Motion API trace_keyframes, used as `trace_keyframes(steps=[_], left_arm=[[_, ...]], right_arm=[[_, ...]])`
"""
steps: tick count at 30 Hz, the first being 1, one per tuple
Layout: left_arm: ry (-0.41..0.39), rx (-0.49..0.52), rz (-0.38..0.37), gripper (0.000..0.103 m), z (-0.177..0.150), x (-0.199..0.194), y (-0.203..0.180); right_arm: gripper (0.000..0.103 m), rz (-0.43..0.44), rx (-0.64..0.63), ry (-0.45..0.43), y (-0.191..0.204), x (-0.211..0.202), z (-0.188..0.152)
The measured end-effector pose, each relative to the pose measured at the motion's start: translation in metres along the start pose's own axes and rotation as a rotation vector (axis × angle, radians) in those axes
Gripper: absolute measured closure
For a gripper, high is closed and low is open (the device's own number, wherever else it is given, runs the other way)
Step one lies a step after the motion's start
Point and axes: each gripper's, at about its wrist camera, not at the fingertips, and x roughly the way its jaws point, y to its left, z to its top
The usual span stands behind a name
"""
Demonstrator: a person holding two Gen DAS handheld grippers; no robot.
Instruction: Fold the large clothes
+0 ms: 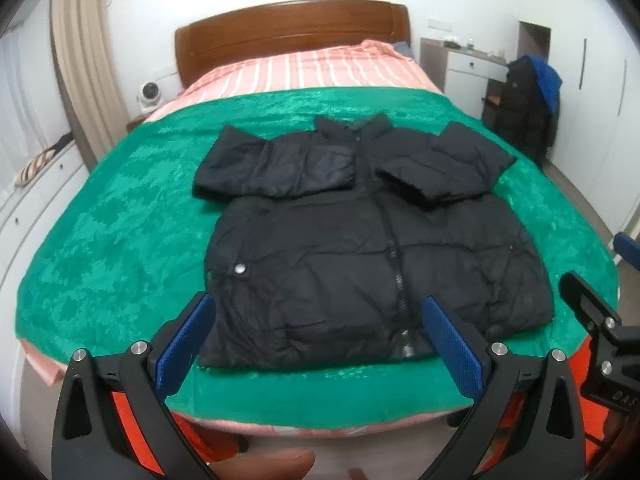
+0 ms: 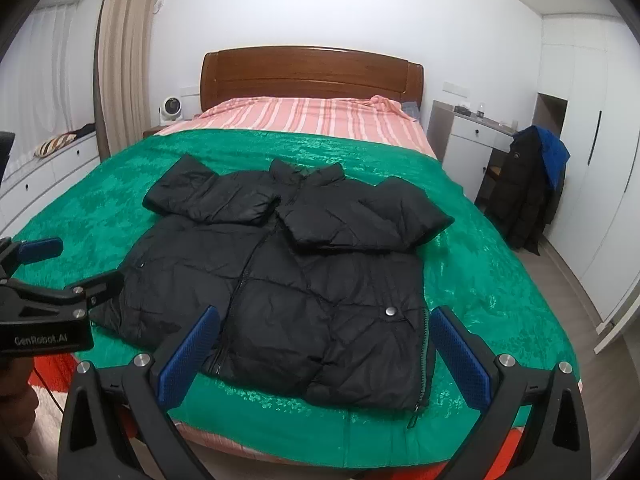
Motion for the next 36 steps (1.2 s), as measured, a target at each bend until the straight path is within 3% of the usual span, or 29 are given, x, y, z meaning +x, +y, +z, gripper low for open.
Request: trace_keyframes(steps=[36], left_arm=[[0.064,0.014,-0.024,0.000,0.002,0.018,-0.002]], right_arm=[[0.000,0.021,0.004,0.019,0.006,0.009,0.000]])
